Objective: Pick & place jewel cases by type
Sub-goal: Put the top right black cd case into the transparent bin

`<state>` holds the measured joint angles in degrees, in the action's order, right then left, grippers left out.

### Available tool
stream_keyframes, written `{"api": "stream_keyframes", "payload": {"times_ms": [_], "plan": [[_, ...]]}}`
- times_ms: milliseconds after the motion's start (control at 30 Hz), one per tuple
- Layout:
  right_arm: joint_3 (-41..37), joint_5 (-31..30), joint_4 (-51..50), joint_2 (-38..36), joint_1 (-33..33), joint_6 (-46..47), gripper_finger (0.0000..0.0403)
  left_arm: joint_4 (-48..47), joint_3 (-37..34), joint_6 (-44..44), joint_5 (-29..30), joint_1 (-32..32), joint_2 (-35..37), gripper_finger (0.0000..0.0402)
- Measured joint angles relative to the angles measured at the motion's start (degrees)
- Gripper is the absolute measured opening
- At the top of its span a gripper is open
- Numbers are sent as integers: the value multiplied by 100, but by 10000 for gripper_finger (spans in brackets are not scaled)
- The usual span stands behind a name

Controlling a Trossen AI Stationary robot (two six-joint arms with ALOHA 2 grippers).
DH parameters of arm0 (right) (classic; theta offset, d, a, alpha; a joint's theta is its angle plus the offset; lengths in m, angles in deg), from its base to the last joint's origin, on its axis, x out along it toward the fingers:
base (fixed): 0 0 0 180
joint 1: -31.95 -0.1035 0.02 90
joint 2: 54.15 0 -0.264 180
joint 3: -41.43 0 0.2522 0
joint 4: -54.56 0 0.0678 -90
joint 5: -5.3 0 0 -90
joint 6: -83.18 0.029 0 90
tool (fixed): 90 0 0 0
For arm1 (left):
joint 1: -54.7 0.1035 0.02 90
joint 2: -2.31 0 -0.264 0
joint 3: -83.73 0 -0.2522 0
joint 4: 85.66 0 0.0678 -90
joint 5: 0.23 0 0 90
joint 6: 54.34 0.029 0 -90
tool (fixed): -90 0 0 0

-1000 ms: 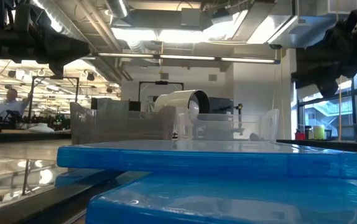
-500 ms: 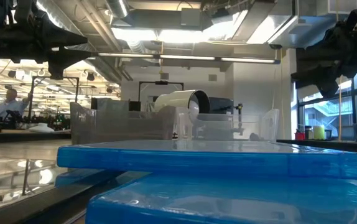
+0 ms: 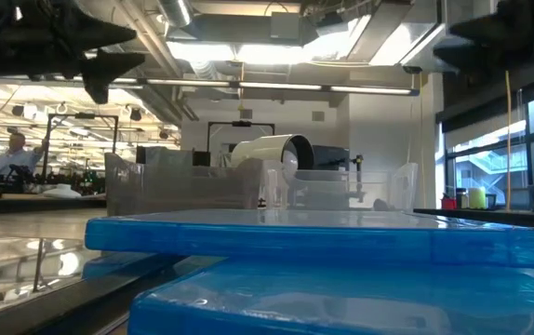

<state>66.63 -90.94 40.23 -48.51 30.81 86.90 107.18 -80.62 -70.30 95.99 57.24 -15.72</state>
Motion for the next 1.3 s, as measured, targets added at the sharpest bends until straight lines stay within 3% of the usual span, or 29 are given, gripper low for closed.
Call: {"api": "stream_keyframes", "payload": {"times_ms": [167, 300, 467, 633, 733, 967, 1167, 1300], "plan": [[815, -22, -7, 1041, -111, -748, 220, 227, 684, 70, 546, -324, -1456, 194], [1589, -200, -110, 2061, -231, -1379, 211, 202, 1525, 366, 565, -452, -2810, 192], [2600, -822, -882, 3242, -618, -2008, 206, 176, 2680, 911, 39, -537, -4518, 193], [3472, -2215, -2170, 4303, -1332, -2014, 206, 152, 3762, 919, -799, -537, -6010, 191], [3922, -2958, -3045, 4784, -1829, -1540, 206, 152, 4311, 918, -1246, -537, -6788, 188], [4525, -3698, -4365, 5528, -3215, 199, 206, 25, 5169, 921, -1487, -534, -7978, 190], [5162, -3828, -5909, 6214, -4225, 2227, 206, -699, 5363, 1169, -1475, -508, -7927, 191], [5704, -3520, -6944, 6857, -4633, 3521, 206, -656, 5367, 1212, -1454, -473, -7847, 191]]}}
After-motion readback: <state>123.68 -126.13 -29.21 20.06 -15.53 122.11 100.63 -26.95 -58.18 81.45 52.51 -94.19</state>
